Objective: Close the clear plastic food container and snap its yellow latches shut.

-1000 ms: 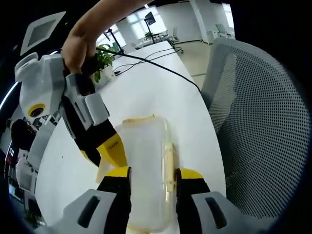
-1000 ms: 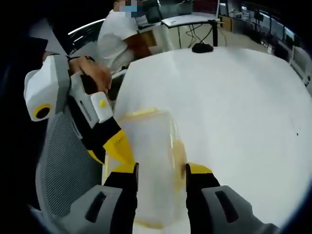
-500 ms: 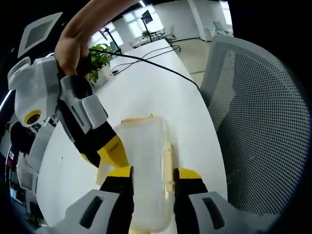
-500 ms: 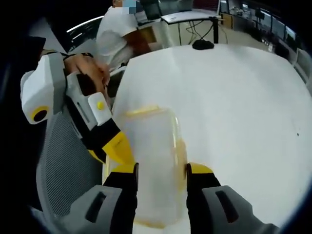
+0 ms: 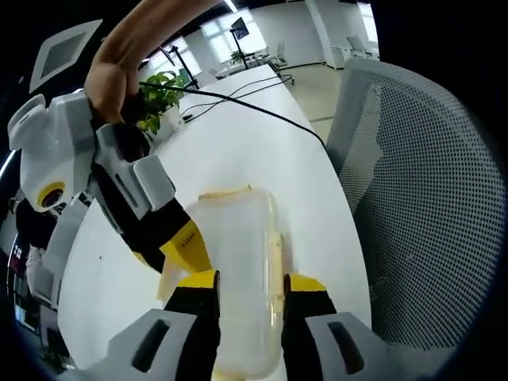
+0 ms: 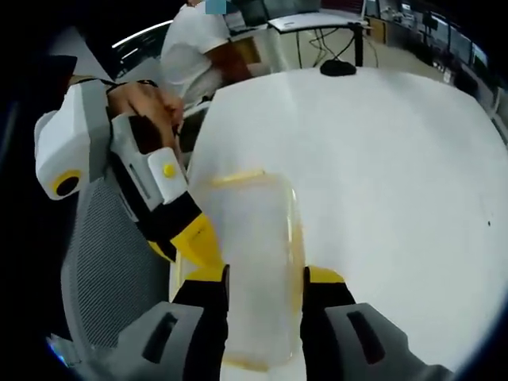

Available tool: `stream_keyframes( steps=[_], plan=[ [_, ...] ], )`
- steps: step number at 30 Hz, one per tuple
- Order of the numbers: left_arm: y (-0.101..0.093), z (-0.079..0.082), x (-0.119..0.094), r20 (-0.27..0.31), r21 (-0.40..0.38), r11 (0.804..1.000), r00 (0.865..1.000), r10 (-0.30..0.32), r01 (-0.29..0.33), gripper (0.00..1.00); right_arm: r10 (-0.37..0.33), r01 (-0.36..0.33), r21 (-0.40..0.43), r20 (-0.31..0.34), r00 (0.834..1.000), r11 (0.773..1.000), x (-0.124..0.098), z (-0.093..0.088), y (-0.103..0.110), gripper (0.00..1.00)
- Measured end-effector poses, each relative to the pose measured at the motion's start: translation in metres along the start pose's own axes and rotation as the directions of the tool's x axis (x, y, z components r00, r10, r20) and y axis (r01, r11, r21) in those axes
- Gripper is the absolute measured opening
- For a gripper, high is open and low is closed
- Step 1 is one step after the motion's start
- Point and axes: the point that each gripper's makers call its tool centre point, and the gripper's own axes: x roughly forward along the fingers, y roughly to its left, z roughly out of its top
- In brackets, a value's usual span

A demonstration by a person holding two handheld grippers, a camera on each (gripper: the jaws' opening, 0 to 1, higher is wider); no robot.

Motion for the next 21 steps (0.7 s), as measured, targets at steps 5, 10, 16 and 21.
stream_keyframes(
  steps=[5,10,16,21],
  plan=[
    [-0.0018,0.0,0.0011,0.009,0.003,1.0,1.0,0.002,-0.003,0.23,0.005,-0.005,0.008,-0.001,1.0,1.0,0.0004,0.0003,-0.0026,0.33],
    [-0.0011,0.0004,0.0014,0.017,-0.013,1.0,1.0,-0.011,0.012,0.24,-0.001,0.0,0.016,0.002,1.0,1.0,0.0,0.0019,-0.0035,0.34],
    [-0.0031,0.0005,0.0031,0.016,-0.014,1.0,1.0,-0.02,0.02,0.24,-0.007,0.007,0.005,0.008,1.0,1.0,0.0001,0.003,-0.0058,0.34],
    [-0.0039,0.0009,0.0033,0.021,-0.016,1.0,1.0,-0.022,0.023,0.25,-0.01,0.01,-0.002,0.008,1.0,1.0,0.0003,0.0043,-0.0062,0.34]
  ],
)
